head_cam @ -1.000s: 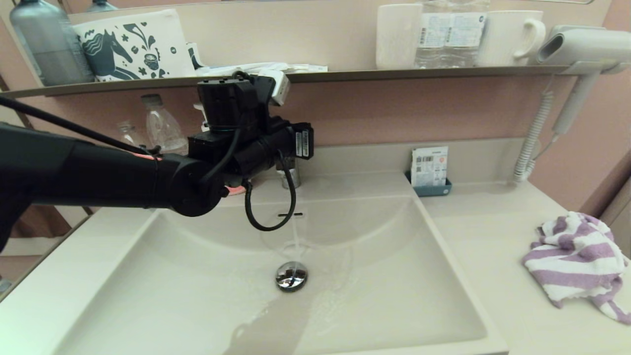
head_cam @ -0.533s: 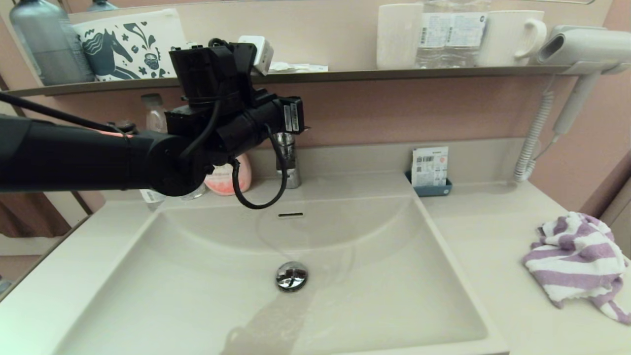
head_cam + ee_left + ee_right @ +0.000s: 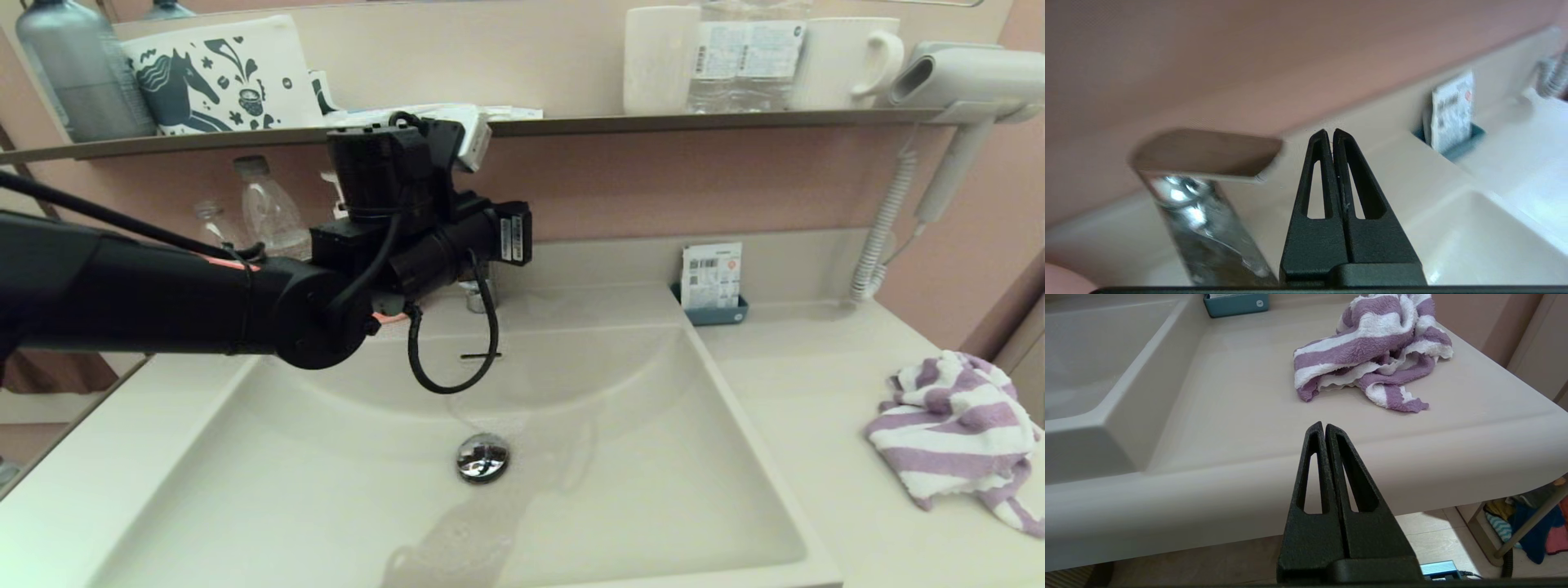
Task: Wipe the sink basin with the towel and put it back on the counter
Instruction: Turn off the faucet
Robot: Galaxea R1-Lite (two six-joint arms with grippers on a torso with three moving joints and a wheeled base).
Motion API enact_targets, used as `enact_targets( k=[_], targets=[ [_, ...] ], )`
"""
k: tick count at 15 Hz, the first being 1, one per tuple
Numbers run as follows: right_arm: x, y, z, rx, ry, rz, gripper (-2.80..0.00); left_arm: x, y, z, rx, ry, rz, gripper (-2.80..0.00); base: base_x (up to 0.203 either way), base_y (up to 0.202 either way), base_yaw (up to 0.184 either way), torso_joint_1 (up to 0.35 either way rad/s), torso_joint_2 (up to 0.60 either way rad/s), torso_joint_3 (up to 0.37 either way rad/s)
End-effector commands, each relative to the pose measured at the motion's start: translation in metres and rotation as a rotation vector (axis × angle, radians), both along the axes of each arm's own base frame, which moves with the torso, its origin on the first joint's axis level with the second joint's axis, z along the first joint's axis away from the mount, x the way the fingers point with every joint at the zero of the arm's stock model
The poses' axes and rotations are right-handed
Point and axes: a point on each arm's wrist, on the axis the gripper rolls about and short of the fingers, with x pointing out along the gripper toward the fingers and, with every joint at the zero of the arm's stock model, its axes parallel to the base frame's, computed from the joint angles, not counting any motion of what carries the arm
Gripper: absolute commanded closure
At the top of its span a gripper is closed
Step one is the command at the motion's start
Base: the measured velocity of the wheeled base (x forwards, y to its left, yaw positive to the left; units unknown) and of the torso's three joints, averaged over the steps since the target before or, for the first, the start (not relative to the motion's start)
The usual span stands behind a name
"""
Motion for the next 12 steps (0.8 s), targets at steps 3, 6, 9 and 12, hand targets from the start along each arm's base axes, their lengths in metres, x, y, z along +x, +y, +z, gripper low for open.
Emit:
enact_targets(
  k=[3, 6, 9, 12],
  targets=[
    [0.0, 0.0, 0.0, 0.0, -0.001, -0.001, 0.0, 0.002, -0.012, -0.029, 0.033, 0.05, -0.018, 0.0, 0.0, 0.0, 0.0, 0.0, 0.0, 0.0],
    [0.0, 0.0, 0.0, 0.0, -0.001, 0.0, 0.0, 0.018, -0.013, -0.037, 0.026, 0.031, 0.0, 0.0, 0.0, 0.0, 0.0, 0.0, 0.0, 0.0],
    [0.0, 0.0, 0.0, 0.0, -0.001, 0.0, 0.0, 0.03, -0.002, -0.029, 0.011, 0.0, 0.036, 0.0, 0.0, 0.0, 0.0, 0.0, 0.0, 0.0],
    [0.0, 0.0, 0.0, 0.0, -0.001, -0.001, 0.0, 0.038, 0.008, -0.024, 0.013, -0.021, 0.065, 0.0, 0.0, 0.0, 0.0, 0.0, 0.0, 0.0]
  ],
)
